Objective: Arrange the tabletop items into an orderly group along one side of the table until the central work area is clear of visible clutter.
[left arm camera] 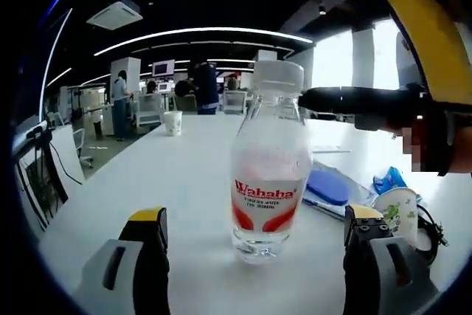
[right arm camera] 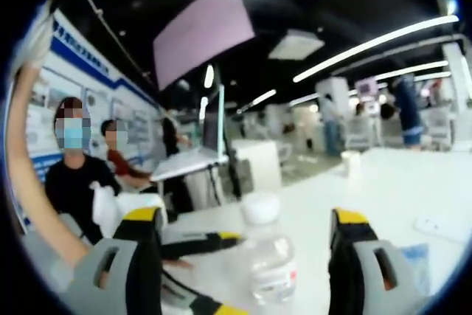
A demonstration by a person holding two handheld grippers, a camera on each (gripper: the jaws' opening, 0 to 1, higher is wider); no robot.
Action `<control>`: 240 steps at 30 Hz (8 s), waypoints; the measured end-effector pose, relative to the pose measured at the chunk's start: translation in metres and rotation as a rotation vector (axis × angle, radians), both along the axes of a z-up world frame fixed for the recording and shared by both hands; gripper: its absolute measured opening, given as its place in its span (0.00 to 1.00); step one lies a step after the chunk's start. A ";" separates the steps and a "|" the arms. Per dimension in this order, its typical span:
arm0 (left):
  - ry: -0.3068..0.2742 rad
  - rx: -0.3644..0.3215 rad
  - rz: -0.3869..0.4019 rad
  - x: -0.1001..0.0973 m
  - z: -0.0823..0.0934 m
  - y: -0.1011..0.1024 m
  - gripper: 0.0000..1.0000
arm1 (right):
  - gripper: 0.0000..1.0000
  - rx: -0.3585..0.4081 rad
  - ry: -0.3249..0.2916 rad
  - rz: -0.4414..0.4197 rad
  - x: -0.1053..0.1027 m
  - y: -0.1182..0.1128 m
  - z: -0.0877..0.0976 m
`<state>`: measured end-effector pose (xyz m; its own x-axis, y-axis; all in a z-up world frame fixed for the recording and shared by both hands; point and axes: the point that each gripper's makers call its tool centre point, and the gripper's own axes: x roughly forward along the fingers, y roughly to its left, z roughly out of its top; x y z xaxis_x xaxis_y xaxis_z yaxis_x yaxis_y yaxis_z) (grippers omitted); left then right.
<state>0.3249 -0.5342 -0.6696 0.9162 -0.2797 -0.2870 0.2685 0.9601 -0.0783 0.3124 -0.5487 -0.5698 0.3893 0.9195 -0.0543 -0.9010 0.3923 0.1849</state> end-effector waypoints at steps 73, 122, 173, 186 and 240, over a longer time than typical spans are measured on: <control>0.043 0.018 -0.187 -0.076 0.017 -0.009 0.98 | 0.77 -0.058 0.068 -0.216 -0.058 -0.106 0.017; 0.141 0.068 -0.114 -0.113 -0.008 0.002 0.91 | 0.26 -0.121 0.738 -0.230 -0.040 -0.167 -0.089; 0.169 0.006 0.008 -0.115 -0.015 0.031 0.85 | 0.00 -0.601 -0.156 0.345 -0.053 -0.071 -0.069; 0.164 -0.003 0.041 -0.113 -0.014 0.040 0.85 | 0.00 -0.695 -0.297 0.437 -0.036 -0.065 -0.083; 0.139 -0.051 0.094 -0.111 -0.008 0.052 0.84 | 0.00 -0.690 -0.276 0.522 -0.027 -0.060 -0.099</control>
